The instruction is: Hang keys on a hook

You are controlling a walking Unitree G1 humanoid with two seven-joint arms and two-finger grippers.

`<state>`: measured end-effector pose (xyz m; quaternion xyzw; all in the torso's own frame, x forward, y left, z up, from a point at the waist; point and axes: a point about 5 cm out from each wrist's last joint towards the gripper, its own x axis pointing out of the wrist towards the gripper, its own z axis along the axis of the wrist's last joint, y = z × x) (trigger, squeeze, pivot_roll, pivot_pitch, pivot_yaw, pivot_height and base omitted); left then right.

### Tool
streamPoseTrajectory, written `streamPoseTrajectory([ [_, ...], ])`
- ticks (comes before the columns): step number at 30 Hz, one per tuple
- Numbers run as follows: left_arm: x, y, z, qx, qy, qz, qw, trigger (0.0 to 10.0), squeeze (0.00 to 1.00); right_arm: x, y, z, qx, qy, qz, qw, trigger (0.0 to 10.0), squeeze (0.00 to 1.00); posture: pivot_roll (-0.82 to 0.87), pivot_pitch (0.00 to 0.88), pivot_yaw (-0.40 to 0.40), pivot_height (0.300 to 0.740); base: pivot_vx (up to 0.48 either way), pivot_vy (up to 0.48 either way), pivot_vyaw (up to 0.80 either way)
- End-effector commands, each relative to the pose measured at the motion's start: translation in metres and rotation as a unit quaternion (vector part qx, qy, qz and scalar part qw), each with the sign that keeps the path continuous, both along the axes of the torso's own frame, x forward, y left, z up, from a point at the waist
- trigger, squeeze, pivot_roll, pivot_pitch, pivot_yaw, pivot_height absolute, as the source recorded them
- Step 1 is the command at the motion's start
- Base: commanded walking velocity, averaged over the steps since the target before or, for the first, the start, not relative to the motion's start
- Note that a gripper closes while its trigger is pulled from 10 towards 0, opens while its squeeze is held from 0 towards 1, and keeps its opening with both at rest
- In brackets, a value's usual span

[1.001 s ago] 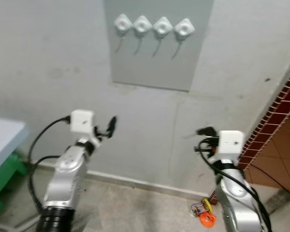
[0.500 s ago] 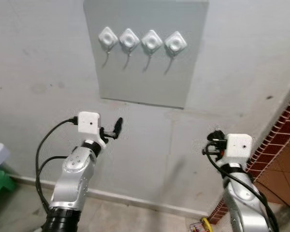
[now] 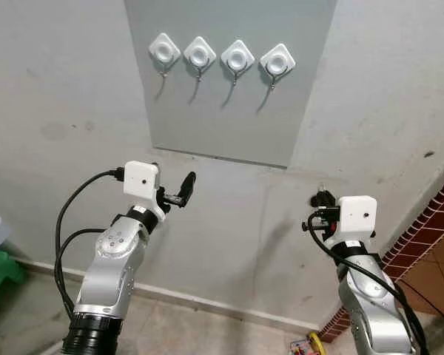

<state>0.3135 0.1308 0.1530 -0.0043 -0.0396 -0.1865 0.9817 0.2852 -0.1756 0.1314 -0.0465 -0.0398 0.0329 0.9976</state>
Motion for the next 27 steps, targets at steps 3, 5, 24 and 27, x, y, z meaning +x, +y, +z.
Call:
streamPoseTrajectory([
  [3,0.001,-0.009,0.014,0.005,-0.019,-0.030,0.999,10.0,0.00,0.007,0.001,0.014,-0.002,-0.021,0.027,0.999,10.0,0.00,-0.05,0.000,0.001,0.740,0.000,0.000,0.00],
  [5,0.002,-0.014,0.019,0.002,-0.025,-0.044,0.999,10.0,0.00,0.012,0.003,0.023,-0.009,-0.034,0.047,0.998,10.0,0.00,-0.05,0.000,0.000,0.740,0.000,0.000,0.00],
  [24,0.018,-0.039,0.053,0.016,-0.077,-0.106,0.991,10.0,0.00,0.047,0.017,0.066,-0.019,-0.097,0.129,0.987,10.0,0.00,-0.04,0.000,-0.001,0.740,0.000,0.000,0.00],
  [27,0.019,-0.040,0.056,0.020,-0.083,-0.109,0.990,10.0,0.00,0.051,0.019,0.071,-0.013,-0.106,0.138,0.985,10.0,0.00,-0.04,0.000,-0.001,0.740,0.000,0.000,0.00],
])
